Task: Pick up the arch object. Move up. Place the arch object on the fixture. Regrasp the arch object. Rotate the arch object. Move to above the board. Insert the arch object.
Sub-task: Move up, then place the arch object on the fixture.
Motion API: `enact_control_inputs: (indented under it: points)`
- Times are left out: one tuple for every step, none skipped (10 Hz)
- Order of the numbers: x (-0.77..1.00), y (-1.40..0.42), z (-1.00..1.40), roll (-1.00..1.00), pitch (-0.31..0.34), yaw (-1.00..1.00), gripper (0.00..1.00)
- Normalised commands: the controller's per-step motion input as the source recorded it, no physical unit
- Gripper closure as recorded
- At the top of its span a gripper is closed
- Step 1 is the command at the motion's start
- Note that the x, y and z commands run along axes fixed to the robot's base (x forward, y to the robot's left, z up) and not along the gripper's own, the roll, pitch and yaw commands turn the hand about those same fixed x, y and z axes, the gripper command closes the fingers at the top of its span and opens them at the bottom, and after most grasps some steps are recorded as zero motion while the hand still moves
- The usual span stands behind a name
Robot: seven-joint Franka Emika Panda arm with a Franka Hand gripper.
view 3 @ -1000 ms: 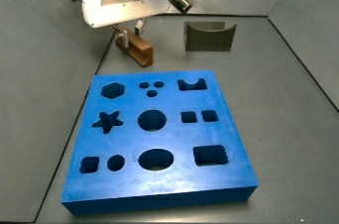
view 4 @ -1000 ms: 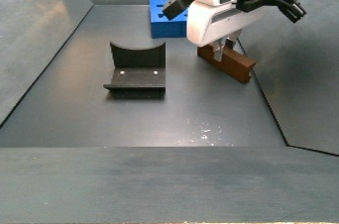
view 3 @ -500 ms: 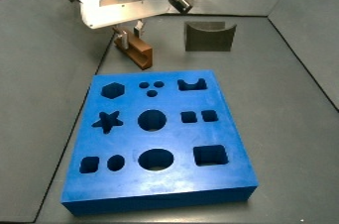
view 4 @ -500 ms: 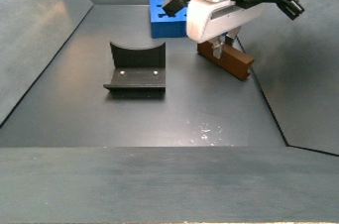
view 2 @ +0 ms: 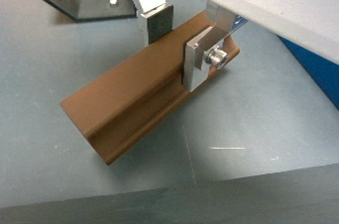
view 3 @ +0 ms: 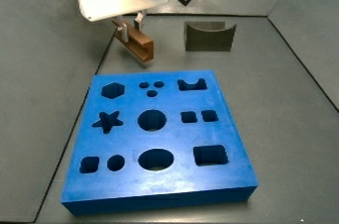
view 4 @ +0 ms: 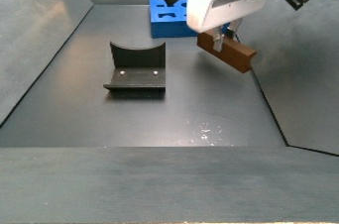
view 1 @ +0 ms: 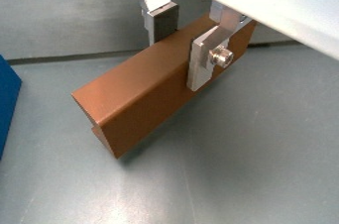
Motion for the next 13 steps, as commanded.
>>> enact_control_inputs:
  points:
    - [-0.03, -0.02, 0.51, -0.11, 0.069, 0.02, 1.0]
    - [-0.02, -0.01, 0.43, -0.13, 0.087, 0.01, 1.0]
    - [-0.02, 0.0, 0.37, -0.14, 0.088, 0.0, 1.0]
    - [-0.02, 0.0, 0.34, -0.15, 0.089, 0.0, 1.0]
    - [-0.03, 0.0, 0.28, -0.16, 0.085, -0.01, 1.0]
    - [-0.03, 0.0, 0.23, -0.18, 0.089, -0.01, 1.0]
    - [-0.03, 0.01, 0.2, -0.19, 0.093, -0.01, 1.0]
    - [-0.03, 0.0, 0.18, -0.2, 0.094, -0.02, 1.0]
    - [-0.03, 0.0, 0.16, -0.2, 0.091, -0.02, 1.0]
    - [-0.03, 0.0, 0.15, -0.2, 0.09, -0.02, 1.0]
    - [-0.03, 0.0, 0.14, -0.2, 0.091, -0.02, 1.0]
    - [-0.03, 0.0, 0.13, -0.2, 0.092, -0.02, 1.0]
    - [0.0, 0.0, 1.0, 0.0, 0.0, 0.0, 1.0]
